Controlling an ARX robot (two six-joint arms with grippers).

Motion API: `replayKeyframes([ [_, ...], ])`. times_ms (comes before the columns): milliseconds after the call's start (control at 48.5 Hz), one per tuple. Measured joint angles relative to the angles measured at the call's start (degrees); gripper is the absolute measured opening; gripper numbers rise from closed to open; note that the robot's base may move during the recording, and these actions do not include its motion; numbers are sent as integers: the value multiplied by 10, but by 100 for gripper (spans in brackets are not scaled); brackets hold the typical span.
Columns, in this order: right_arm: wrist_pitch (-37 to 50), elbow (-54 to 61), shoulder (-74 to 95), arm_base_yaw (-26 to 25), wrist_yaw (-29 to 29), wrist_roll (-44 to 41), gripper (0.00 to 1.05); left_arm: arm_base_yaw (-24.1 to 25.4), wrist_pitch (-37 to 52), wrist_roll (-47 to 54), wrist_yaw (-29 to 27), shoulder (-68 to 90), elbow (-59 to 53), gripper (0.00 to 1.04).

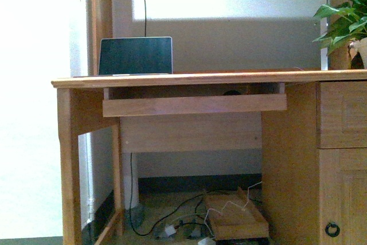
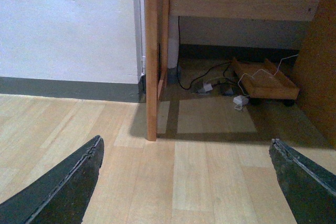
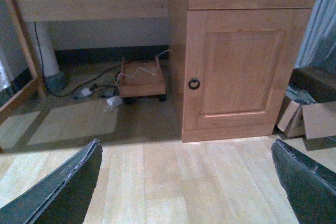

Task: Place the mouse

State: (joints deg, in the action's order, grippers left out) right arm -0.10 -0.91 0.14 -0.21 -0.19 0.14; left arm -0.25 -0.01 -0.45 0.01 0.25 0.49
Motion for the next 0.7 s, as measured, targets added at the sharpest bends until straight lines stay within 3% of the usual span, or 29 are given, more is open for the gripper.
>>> replayKeyframes([
  [701,0,0,0,0,0,0,97,0,0,0,0,0,0,97],
])
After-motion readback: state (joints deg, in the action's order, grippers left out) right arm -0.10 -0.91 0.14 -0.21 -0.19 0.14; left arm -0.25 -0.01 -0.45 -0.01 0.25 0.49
